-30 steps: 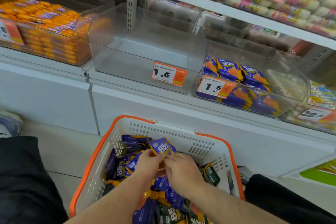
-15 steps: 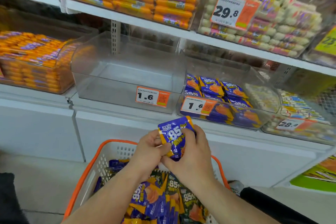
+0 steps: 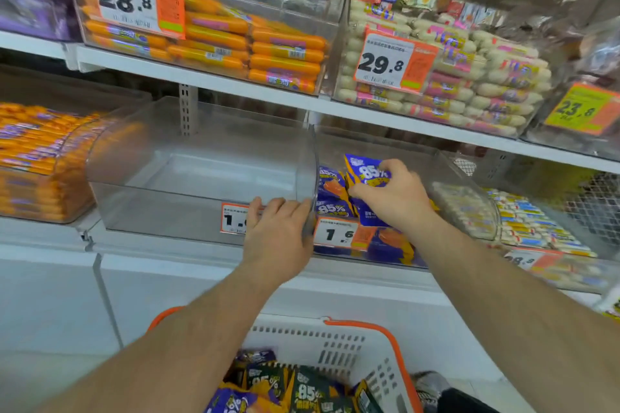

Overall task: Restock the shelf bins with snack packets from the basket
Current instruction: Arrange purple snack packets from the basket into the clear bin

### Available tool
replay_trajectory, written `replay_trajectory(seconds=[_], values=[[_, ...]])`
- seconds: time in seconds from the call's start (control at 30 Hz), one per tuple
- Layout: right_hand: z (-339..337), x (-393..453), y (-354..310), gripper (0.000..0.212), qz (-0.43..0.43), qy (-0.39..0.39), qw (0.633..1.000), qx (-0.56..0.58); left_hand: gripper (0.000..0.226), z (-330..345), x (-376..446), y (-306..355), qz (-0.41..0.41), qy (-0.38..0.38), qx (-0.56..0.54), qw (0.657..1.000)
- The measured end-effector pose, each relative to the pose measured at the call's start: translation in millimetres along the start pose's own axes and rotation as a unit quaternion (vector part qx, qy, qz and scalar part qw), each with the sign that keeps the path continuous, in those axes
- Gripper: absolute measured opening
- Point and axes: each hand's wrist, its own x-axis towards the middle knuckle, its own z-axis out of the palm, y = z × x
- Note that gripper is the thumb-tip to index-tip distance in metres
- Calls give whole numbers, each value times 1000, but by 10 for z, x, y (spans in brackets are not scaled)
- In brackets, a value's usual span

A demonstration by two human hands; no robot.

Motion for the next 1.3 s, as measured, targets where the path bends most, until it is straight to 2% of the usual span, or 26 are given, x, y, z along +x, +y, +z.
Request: replay_trajectory(seconds=[0.07,0.17,0.27,0.33,0.43,0.53,0.73,0.97,1.03,1.1,1.13,1.2,1.23,1.27,1.3], values=[[132,228,-20,81,23,-47,997,-50,56,61,-45,-12,10,-21,32,999],[363,461,-47,88,46,-108,991,-67,62,34,-46,-3,8,-19,59,998],[570,579,-67,92,34,-158,981,-111,63,44,-51,-5,8,-16,62,998],[660,604,-71,84,14,-185,966,-178,62,75,-53,-13,8,-8,58,998],[731,607,-69,50,-25,-229,936,-268,64,130,-61,-14,9,-10,61,998],[775,603,-43,48,-30,-211,937,-278,68,169,-81,-21,14,-1,61,998],[818,602,-8,17,35,-178,953,-244,69,168,-80,-21,14,6,64,998],[789,506,-44,35,83,-147,956,-241,71,123,-75,-1,9,-19,61,998],[769,447,-49,34,89,-104,962,-236,74,35,-73,25,13,-55,46,997],[768,353,-36,27,20,8,965,-260,84,-11,-92,23,7,-89,33,996],[779,269,-8,26,-64,97,956,-270,88,-39,-135,-2,9,-91,19,996],[852,38,89,18,-283,276,896,-201,91,-71,-337,-96,18,-49,-47,998],[927,-106,146,15,-369,316,863,-142,90,-53,-492,-173,9,-37,-86,996],[1019,-301,200,14,-418,314,847,-93,88,-33,-675,-264,-3,-26,-118,993],[1144,-496,283,14,-435,279,854,-59,84,-7,-886,-361,-21,-26,-141,989]])
